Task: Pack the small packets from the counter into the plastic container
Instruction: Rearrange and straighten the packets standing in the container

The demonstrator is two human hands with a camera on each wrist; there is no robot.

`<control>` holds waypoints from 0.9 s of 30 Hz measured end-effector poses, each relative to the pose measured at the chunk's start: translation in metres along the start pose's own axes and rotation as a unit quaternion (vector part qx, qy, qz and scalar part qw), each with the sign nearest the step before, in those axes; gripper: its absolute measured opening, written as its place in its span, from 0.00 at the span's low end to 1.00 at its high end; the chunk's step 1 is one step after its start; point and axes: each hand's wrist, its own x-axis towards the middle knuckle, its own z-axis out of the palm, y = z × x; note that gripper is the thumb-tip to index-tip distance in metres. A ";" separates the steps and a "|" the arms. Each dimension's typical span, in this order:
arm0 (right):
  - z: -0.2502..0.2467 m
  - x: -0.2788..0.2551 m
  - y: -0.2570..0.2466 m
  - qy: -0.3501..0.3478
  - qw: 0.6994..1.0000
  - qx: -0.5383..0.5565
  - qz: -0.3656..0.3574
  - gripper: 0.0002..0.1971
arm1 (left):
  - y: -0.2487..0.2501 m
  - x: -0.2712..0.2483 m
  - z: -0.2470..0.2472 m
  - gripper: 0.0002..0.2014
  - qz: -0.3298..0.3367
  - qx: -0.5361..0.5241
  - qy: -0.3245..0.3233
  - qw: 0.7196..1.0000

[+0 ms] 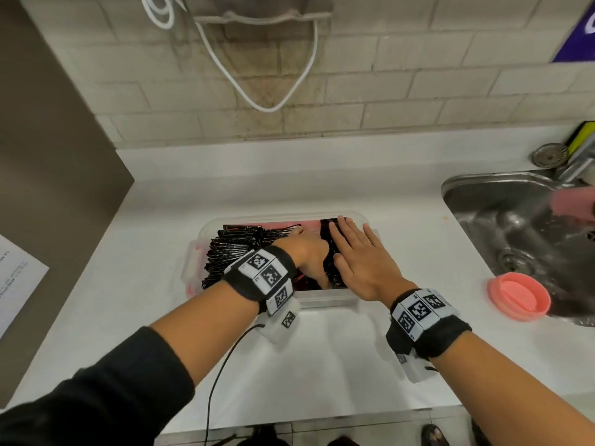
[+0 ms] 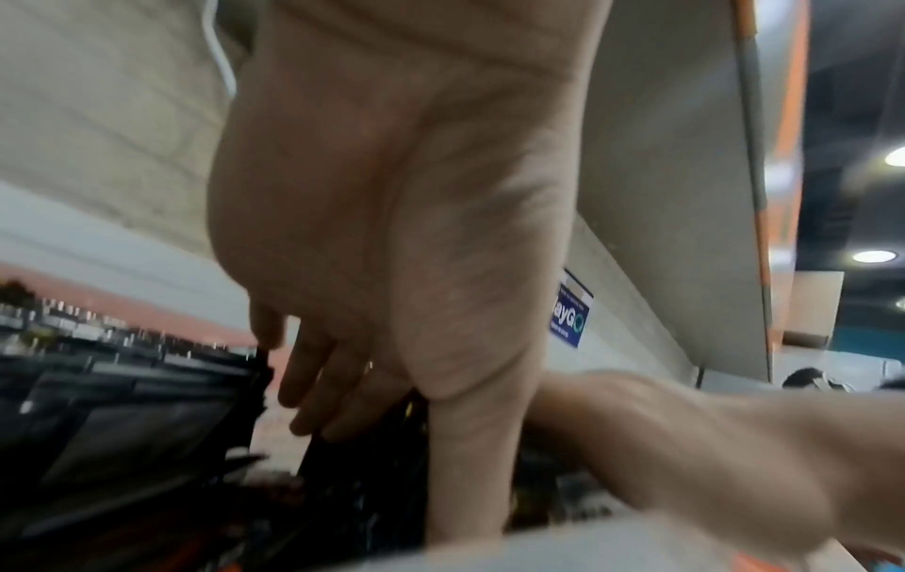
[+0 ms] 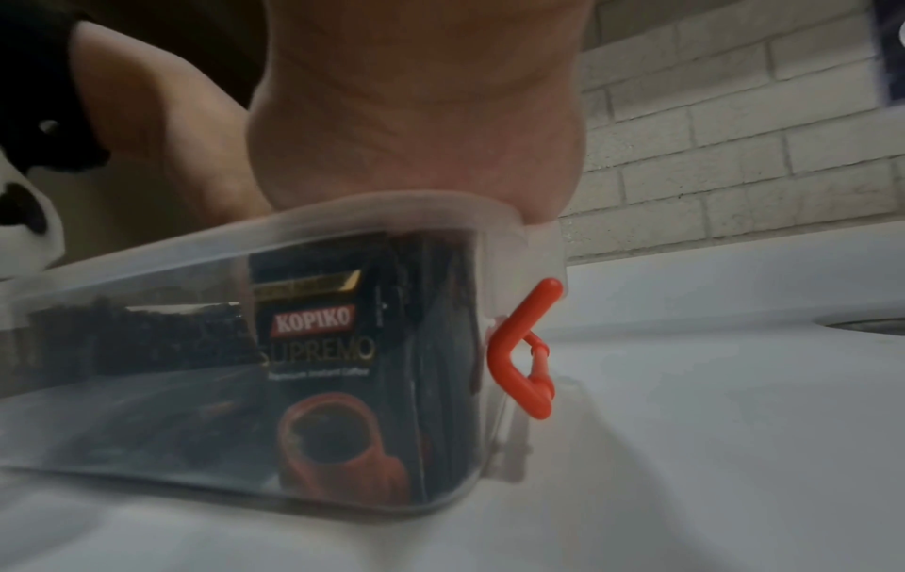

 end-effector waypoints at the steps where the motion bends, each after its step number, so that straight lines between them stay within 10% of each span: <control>1: 0.000 0.000 0.000 0.000 1.000 0.000 0.001 0.31 | 0.001 0.004 0.003 0.29 -0.003 0.021 -0.007 1.000; 27: 0.004 0.001 0.003 0.015 1.000 -0.004 -0.002 0.31 | -0.027 -0.025 0.019 0.20 0.096 0.041 0.006 0.995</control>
